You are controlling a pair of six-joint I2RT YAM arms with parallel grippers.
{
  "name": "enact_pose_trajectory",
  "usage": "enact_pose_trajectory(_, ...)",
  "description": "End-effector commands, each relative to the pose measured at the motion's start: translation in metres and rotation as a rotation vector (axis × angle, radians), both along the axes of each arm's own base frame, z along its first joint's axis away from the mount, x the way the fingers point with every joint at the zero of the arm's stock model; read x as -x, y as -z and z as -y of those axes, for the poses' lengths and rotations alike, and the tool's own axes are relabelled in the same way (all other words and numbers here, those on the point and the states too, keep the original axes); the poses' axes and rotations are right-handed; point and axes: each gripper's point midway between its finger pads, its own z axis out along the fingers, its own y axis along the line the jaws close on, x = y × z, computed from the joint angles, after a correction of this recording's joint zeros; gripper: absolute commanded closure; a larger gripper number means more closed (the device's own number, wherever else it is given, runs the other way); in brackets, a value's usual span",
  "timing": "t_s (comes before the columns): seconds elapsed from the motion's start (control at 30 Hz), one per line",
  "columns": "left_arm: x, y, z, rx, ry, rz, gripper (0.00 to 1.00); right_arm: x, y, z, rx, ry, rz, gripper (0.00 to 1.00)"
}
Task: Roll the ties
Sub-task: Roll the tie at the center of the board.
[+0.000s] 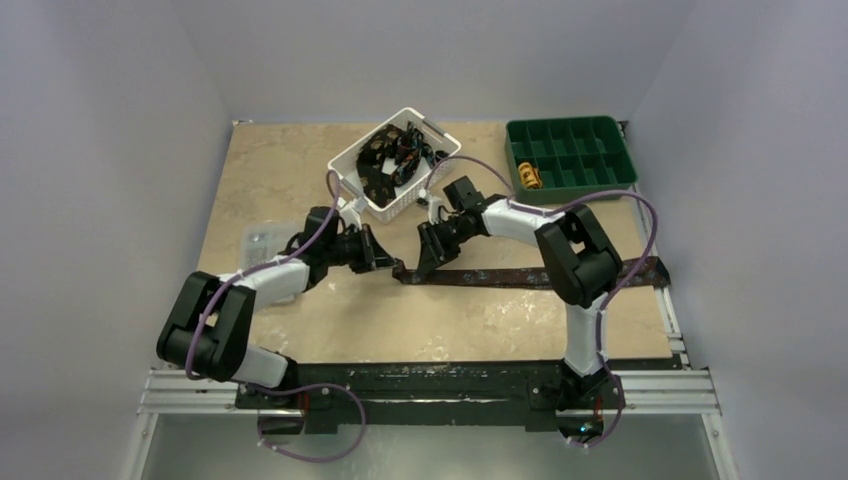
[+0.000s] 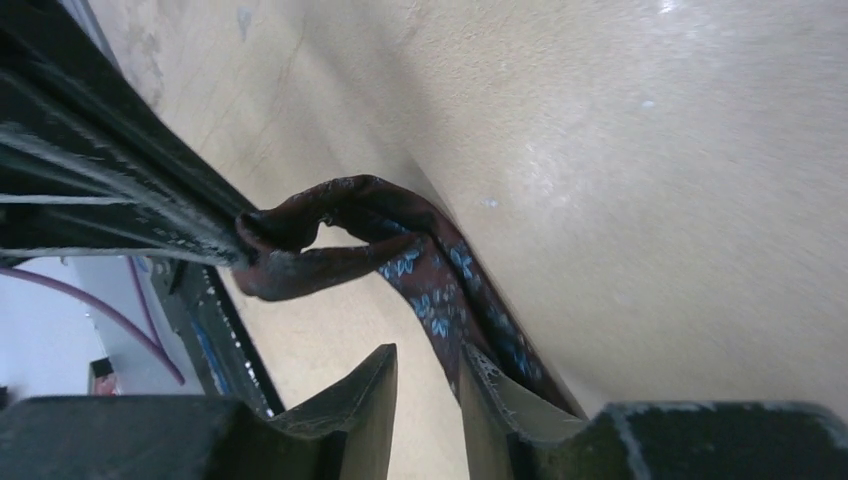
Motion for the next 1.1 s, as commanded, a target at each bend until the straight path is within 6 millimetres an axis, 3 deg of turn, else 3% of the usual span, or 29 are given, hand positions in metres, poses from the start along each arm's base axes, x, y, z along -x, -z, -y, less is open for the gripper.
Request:
enact_pose_trajectory(0.0,-0.015,-0.021,0.014,0.004,0.013,0.088,1.0,-0.009,-0.045,0.016,-0.092,0.008,0.038,0.68)
enact_pose_trajectory(0.13,-0.02,-0.021,0.017,-0.021,0.006,0.098,1.0,-0.002,-0.043,0.035,-0.078,0.015,-0.017,0.66)
enact_pose_trajectory(0.3,-0.017,-0.016,0.029,-0.069,0.03,0.108,1.0,0.009,-0.037,0.041,-0.093,0.03,-0.1,0.69)
enact_pose_trajectory(0.5,-0.011,-0.002,0.044,-0.092,0.073,0.096,1.0,0.009,-0.041,0.052,-0.149,0.074,-0.147,0.59)
enact_pose_trajectory(0.67,-0.012,0.01,0.057,-0.086,0.109,0.076,1.0,0.007,-0.047,0.049,-0.176,0.104,-0.143,0.47)
enact_pose_trajectory(0.83,-0.017,0.017,0.073,-0.039,0.154,0.042,1.0,-0.003,-0.043,0.041,-0.198,0.161,-0.167,0.47)
enact_pose_trajectory(0.93,-0.016,0.02,0.075,-0.028,0.15,0.003,0.91,-0.008,-0.038,0.039,-0.192,0.183,-0.18,0.47)
enact_pose_trajectory(1.07,-0.013,0.02,0.075,0.018,0.129,-0.051,0.62,-0.011,-0.034,0.039,-0.173,0.199,-0.177,0.47)
